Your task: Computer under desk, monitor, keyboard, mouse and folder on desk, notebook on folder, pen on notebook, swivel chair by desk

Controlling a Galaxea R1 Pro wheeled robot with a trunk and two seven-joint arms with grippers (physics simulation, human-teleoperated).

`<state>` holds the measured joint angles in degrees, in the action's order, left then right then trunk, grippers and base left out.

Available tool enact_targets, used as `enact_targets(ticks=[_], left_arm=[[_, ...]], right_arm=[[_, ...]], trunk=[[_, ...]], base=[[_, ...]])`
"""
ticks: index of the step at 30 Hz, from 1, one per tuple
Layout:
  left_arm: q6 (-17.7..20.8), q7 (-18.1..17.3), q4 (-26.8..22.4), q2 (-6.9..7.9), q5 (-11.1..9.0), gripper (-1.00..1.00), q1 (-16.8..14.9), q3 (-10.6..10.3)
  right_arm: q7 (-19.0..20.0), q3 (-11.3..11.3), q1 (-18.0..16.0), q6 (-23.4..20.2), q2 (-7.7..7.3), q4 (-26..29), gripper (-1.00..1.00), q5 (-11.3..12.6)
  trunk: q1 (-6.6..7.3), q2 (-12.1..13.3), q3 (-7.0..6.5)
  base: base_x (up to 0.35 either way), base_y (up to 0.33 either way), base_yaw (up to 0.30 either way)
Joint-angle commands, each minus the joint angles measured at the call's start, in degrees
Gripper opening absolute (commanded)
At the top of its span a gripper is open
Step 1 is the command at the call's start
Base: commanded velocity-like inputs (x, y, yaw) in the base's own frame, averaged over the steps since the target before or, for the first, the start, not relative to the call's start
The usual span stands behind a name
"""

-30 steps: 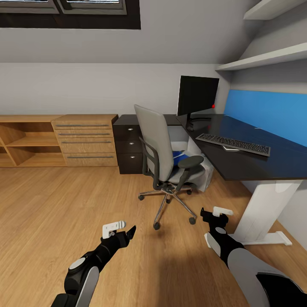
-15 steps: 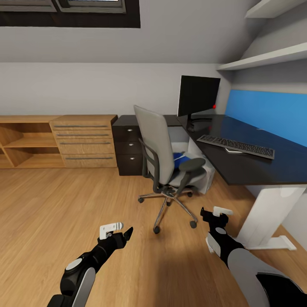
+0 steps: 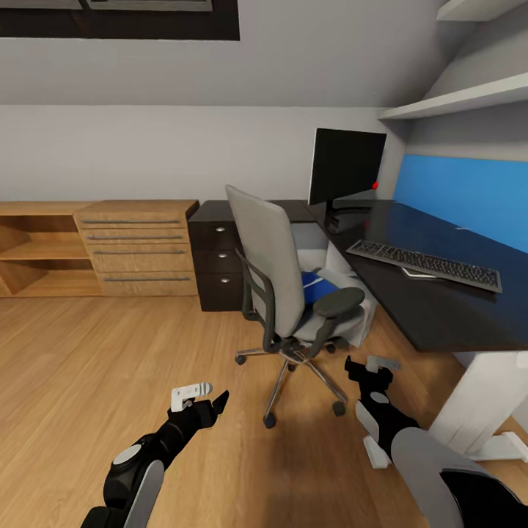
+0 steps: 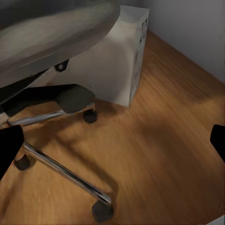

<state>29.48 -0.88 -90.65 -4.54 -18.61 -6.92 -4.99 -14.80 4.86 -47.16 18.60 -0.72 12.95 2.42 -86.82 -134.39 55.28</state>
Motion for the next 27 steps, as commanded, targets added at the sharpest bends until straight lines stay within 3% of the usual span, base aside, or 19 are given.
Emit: enact_targets(ticks=[1,8,17,27], left_arm=[[0.31,-0.09,-0.05,-0.03,-0.20,1.00,-0.03,0.07],[0.31,-0.09,-0.03,-0.03,-0.25,1.00,-0.03,0.07],[0.38,-0.09,0.03,-0.03,-0.29,1.00,-0.03,0.07],[0.33,-0.08,0.04,-0.03,-0.29,1.00,-0.03,0.07]], right_arm=[[0.13,0.19,-0.04,0.53,0.02,-0.08,1.00,0.26],[0.12,0.20,-0.04,0.90,0.02,-0.13,1.00,0.28],[0.12,0.23,-0.04,0.98,0.02,-0.20,1.00,0.30],[0.12,0.23,-0.04,1.00,0.03,-0.21,1.00,0.28]], trunk=[[-0.02,-0.02,0.06],[-0.02,-0.02,0.06],[-0.02,-0.02,0.06],[-0.02,-0.02,0.06]], base=[[0.309,0.000,0.000],[0.255,0.000,0.000],[0.034,0.000,0.010],[0.052,0.000,0.191]])
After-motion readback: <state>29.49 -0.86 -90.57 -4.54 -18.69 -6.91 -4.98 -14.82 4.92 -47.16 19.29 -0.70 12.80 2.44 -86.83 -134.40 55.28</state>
